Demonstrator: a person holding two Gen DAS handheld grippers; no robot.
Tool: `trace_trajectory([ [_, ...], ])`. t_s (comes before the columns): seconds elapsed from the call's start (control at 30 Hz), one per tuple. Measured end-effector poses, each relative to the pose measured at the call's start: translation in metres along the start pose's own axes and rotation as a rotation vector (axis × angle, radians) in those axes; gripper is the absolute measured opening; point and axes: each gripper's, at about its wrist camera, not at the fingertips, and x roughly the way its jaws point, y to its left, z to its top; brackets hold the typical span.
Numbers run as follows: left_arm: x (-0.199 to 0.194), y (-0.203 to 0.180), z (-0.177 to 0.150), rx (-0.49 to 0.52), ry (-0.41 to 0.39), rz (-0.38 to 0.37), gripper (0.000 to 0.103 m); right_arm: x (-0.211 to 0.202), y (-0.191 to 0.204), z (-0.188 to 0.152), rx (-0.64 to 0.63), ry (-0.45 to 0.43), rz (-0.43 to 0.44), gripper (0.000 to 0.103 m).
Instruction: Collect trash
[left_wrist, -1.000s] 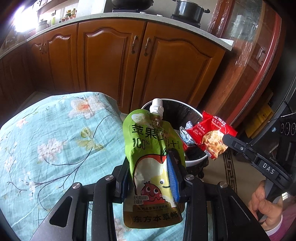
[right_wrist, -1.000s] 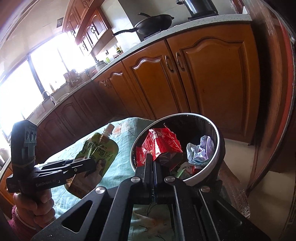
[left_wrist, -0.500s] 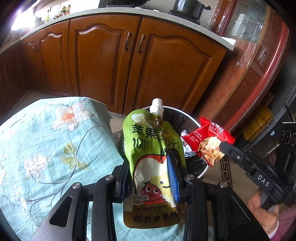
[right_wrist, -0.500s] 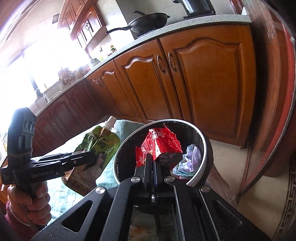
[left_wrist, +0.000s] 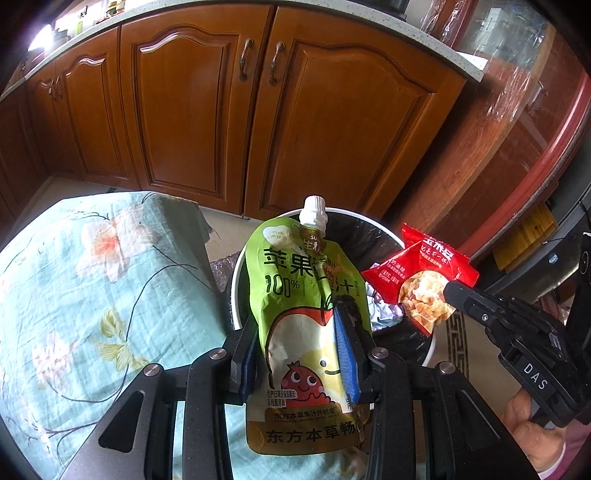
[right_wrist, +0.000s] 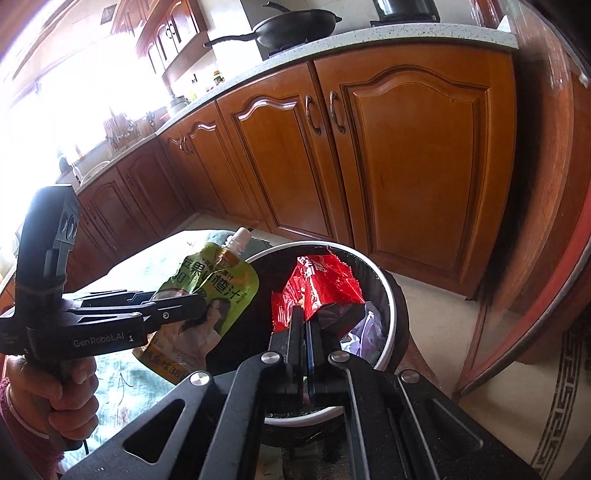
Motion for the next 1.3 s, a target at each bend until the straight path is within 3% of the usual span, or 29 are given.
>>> trace_trajectory([
  [0.6, 0.018, -0.019, 0.014, 0.015, 0.06, 0.043, 0.037, 0.029, -0.012, 0.01, 0.003, 0.081, 0.003, 0.001],
  [0.93, 0.008, -0.02, 0.012, 0.01, 0.048, 0.042, 0.044, 0.031, -0.021, 0.014, 0.054, 0.087, 0.025, 0.01],
  [1.03, -0.005, -0.017, 0.005, 0.004, 0.02, 0.042, 0.049, 0.024, -0.023, 0.01, 0.075, 0.071, 0.034, 0.017],
  [1.3, -0.046, -0.003, -0.044, -0.09, -0.055, -0.003, 0.053, -0.005, -0.012, -0.01, 0.132, -0.006, 0.081, 0.048],
])
